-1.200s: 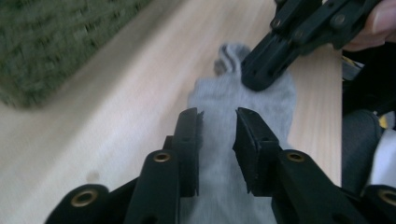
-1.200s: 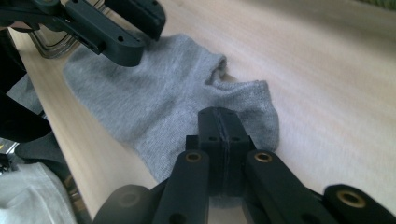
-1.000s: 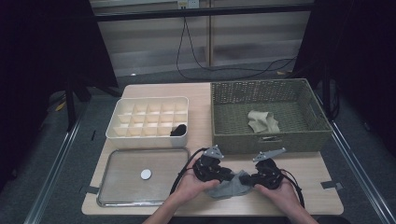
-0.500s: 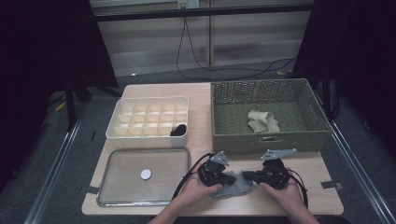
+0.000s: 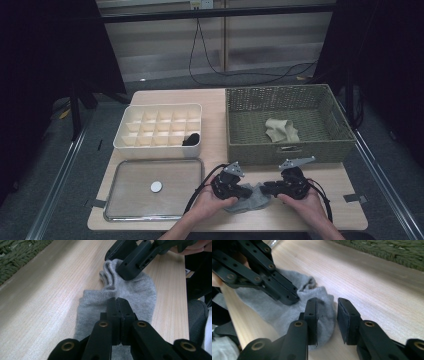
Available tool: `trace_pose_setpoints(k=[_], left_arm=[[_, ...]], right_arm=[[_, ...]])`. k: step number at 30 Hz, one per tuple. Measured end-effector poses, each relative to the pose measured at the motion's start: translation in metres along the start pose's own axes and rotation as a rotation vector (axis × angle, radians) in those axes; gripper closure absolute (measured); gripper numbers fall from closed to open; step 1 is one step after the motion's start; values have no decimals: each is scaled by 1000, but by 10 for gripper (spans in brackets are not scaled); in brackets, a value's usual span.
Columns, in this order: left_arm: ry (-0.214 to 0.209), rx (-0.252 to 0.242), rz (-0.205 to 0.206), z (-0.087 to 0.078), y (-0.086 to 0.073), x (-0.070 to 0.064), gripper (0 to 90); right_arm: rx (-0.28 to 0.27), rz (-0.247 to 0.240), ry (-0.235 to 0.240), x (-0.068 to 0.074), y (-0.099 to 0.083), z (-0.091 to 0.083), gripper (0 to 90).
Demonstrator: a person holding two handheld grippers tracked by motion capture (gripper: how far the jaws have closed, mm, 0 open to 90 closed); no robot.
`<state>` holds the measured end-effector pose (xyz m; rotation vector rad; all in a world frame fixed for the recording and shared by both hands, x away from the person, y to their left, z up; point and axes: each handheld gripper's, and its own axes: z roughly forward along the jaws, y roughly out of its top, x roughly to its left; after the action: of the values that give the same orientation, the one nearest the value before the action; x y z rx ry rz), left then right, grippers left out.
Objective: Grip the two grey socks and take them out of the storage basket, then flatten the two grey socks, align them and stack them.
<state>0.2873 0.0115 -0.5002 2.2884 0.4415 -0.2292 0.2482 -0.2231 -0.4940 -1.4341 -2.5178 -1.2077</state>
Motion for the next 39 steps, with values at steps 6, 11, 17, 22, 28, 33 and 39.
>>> trace_pose_setpoints(k=[6, 11, 17, 22, 28, 33, 39], left_arm=[[-4, -4, -1, 0, 0, 0, 891], [-8, -12, -4, 1, -1, 0, 890], [-8, -10, 1, 1, -1, 0, 891], [-11, -6, -14, 0, -1, 1, 891], [-17, -32, -18, 2, -2, 1, 891], [-9, -14, -11, 0, -1, 1, 891], [1, -23, -15, 1, -1, 2, 886]], right_arm=[[21, -42, -14, 2, -1, 4, 729], [5, -56, -29, 4, -1, 7, 750], [13, -45, -21, 6, 0, 8, 813], [24, 0, 25, 2, 1, 10, 848], [19, 42, 39, 0, 2, 7, 855], [-23, 71, 75, -1, 4, -1, 857], [-55, 79, 112, 1, 5, -6, 858]])
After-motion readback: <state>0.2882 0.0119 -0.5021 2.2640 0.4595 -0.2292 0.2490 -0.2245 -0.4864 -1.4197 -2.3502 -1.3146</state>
